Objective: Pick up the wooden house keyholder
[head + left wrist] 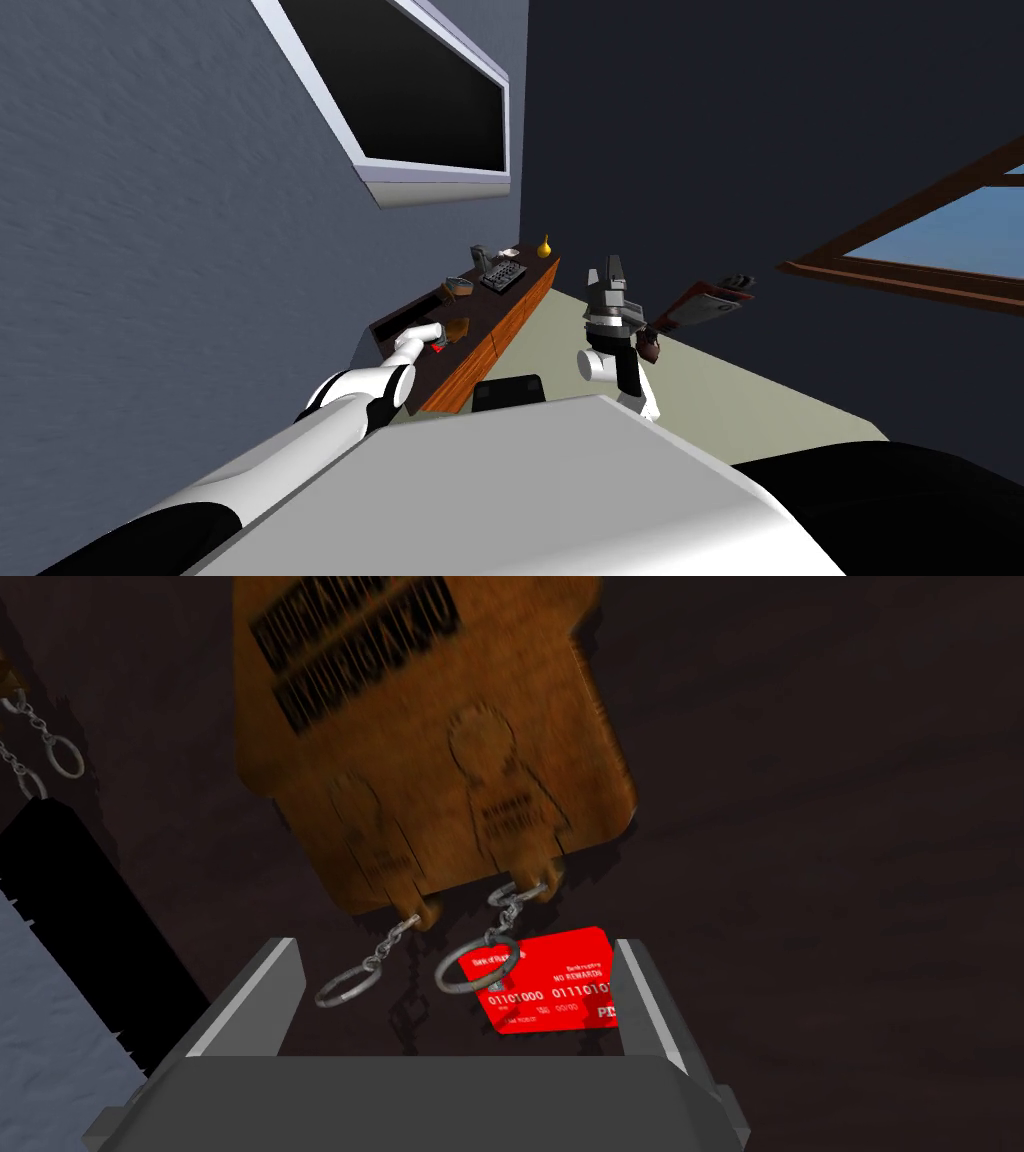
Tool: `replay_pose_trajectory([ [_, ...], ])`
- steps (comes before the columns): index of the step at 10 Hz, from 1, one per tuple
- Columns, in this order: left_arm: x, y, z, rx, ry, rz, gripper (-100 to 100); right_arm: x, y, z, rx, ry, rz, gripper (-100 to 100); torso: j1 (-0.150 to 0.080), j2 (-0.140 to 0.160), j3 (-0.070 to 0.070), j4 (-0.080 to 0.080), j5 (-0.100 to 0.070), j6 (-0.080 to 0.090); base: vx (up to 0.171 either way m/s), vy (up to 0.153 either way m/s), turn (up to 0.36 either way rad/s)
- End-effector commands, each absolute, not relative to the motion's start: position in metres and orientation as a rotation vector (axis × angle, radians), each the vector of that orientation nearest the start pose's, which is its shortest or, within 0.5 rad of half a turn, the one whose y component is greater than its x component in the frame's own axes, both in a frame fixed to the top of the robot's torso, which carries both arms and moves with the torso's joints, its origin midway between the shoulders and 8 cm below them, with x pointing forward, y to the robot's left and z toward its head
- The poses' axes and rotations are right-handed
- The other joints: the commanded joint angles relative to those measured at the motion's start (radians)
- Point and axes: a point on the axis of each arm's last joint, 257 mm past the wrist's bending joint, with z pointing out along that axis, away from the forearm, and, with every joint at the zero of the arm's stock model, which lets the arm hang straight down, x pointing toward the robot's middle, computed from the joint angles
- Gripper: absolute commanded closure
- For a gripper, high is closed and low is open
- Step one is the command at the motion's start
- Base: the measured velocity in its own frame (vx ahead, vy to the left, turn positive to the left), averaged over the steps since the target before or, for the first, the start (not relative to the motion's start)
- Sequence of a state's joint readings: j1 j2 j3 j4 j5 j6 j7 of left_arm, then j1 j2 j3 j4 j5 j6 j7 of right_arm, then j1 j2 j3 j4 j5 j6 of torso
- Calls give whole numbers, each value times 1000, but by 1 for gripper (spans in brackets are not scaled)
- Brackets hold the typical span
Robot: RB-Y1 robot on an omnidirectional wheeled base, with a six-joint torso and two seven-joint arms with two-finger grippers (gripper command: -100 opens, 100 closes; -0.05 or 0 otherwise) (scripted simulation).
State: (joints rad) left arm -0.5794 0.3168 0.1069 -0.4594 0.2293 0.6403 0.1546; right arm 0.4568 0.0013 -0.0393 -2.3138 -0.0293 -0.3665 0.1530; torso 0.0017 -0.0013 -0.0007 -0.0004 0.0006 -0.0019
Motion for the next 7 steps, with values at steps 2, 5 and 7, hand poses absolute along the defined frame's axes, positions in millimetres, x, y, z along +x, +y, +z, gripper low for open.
replay_pose_trajectory([
  [2, 471, 408, -506, -2309, 1485, -337, -100, 359, -294, 29, 661, 672, 1144, 0, 2, 2, 1, 0, 0, 0, -83, 64, -420],
  [5, 472, 405, -506, -2309, 1487, -341, 100, 359, -294, 29, 661, 673, 1143, 0, 1, 0, 0, 0, 0, -1, -33, 24, -79],
  [7, 471, 405, -507, -2310, 1490, -339, 100, 359, -294, 29, 661, 673, 1143, 0, 0, -2, -1, 0, 0, -1, -3, 0, -3],
])
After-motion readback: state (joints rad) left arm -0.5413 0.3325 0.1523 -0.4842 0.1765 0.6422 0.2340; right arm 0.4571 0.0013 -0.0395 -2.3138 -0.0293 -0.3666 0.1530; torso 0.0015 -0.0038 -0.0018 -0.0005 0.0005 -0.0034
